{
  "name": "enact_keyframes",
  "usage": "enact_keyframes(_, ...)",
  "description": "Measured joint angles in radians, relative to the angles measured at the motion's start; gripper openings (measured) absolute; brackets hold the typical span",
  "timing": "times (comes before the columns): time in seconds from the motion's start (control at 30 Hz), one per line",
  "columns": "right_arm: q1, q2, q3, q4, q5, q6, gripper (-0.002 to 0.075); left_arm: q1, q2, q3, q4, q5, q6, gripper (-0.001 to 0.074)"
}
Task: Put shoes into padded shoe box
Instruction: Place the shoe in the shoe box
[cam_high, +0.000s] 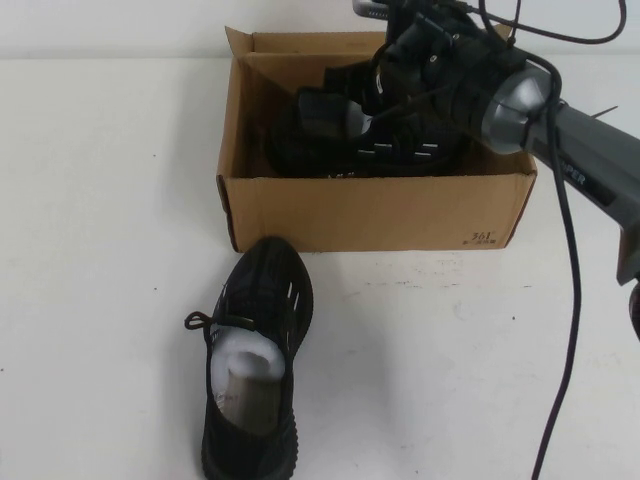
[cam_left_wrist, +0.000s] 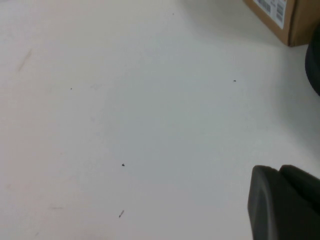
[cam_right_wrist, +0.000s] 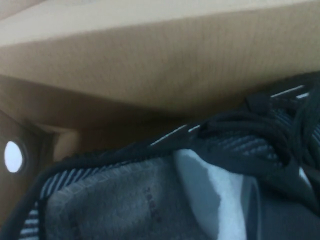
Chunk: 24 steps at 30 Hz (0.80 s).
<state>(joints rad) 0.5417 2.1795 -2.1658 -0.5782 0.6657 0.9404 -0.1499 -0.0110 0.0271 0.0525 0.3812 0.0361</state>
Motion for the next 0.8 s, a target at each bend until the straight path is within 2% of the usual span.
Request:
enact_keyframes(0.43, -0.022, 0.042, 0.000, -0.078, -0.085, 0.005, -0.0007, 0.000, 0.000, 0.000, 0.000, 0.000, 0.000, -0.0004)
enact_keyframes(0.8, -0.024, 0.062, 0.000, -0.079, -0.128, -0.072, -0.0007, 0.000, 0.000, 0.000, 0.000, 0.000, 0.000, -0.0004)
